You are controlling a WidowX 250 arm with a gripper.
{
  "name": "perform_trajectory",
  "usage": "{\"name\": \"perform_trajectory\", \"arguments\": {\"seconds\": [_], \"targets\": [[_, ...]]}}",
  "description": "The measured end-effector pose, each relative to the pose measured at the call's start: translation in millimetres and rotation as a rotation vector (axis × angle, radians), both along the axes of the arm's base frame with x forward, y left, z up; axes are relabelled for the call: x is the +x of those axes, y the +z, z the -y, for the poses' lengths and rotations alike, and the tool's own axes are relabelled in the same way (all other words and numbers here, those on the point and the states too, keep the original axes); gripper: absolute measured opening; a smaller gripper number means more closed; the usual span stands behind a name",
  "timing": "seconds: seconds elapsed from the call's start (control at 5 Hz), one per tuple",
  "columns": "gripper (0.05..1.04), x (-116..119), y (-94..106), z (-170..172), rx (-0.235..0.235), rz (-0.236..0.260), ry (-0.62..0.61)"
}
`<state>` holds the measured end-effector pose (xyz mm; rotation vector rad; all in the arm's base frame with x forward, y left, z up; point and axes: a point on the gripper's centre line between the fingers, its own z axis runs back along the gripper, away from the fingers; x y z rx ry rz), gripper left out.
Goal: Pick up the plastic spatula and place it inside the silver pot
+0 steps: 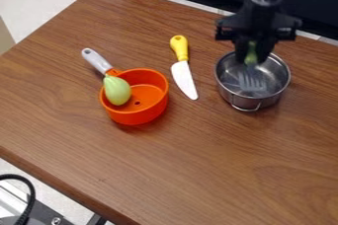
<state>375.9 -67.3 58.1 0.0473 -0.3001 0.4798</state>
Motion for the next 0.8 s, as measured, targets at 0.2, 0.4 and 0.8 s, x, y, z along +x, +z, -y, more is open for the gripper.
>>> {"name": "perform_trajectory", "arguments": {"seconds": [0.2,0.4,0.8], "targets": [[0.324,7.5,-5.2,-0.4,0.019,-0.001,0.015],[0.324,15.5,-1.5,-1.2,0.007,-0.001,0.033],[0.65,21.6,0.3,-9.3,0.015,-0.026,0.039]]}}
